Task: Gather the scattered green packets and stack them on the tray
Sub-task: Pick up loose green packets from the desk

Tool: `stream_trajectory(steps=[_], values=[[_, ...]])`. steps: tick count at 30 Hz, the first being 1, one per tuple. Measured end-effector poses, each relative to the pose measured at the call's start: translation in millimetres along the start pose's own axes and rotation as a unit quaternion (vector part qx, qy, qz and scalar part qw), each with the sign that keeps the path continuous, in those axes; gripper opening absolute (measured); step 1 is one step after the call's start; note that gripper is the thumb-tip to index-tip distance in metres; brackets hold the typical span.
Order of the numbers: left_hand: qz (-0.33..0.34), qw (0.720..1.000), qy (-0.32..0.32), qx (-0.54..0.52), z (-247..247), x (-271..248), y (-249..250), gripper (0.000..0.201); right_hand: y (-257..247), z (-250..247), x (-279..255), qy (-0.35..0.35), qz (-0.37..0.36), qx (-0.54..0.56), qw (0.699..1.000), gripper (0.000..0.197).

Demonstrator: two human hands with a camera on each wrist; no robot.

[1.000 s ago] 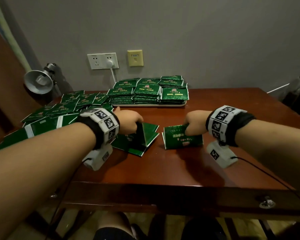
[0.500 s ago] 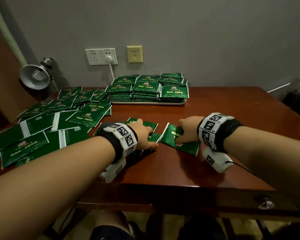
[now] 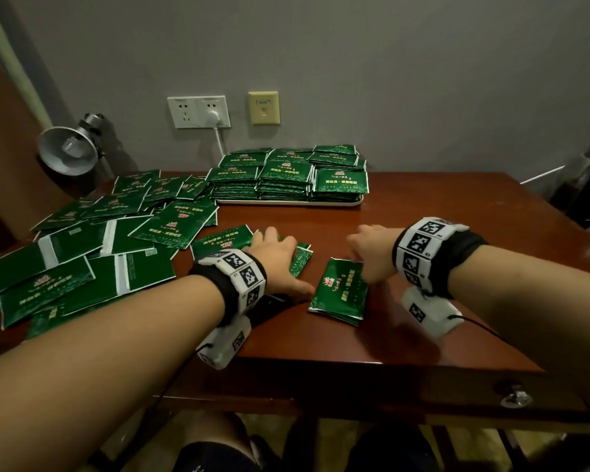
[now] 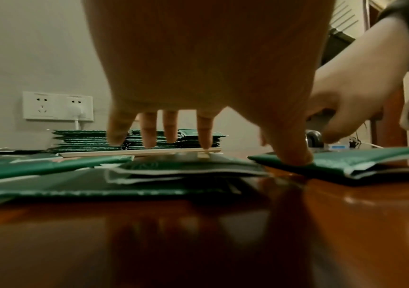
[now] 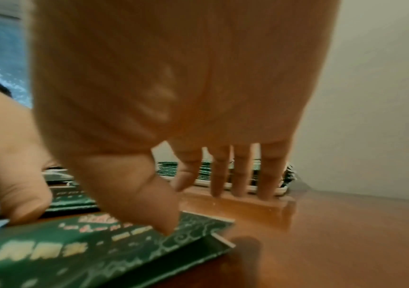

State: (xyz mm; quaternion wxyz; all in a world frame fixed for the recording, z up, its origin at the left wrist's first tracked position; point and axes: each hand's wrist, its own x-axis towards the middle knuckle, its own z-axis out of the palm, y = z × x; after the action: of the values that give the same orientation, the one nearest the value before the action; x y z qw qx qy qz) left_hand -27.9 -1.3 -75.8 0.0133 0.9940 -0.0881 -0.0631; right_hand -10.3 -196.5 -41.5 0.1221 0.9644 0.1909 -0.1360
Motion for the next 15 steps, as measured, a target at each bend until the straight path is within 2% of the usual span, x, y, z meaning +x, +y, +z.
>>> stream_trajectory(steps=[2,5,6,8,12,15], values=[[-0.031,0.999,-0.023,0.030,5.2,1.6,0.4,0.082,-0.1,6.8,2.9,0.016,-0.051,0.002,0.999,0.051],[-0.051,0.998,-0.035,-0.015,5.8,6.0,-2.5,0.062,-3.9,7.4,4.2,-0.052,-0.066,0.009,0.996,0.075],[-0.049,0.998,-0.037,-0.030,4.5,7.3,-4.5,0.055,-5.2,7.7,5.2,-0.062,-0.065,0.018,0.996,0.074],[-0.041,0.997,-0.030,-0.050,2.2,8.2,-9.0,0.048,-9.5,6.9,4.4,-0.034,-0.071,-0.003,0.997,0.068],[-0.038,0.998,-0.005,-0.054,4.5,8.7,-16.8,0.052,-15.7,5.7,5.1,0.017,-0.082,-0.093,0.992,0.073],[-0.040,0.998,0.008,-0.056,5.3,10.5,-19.7,0.050,-20.7,3.9,5.2,0.009,-0.116,-0.053,0.992,0.057]])
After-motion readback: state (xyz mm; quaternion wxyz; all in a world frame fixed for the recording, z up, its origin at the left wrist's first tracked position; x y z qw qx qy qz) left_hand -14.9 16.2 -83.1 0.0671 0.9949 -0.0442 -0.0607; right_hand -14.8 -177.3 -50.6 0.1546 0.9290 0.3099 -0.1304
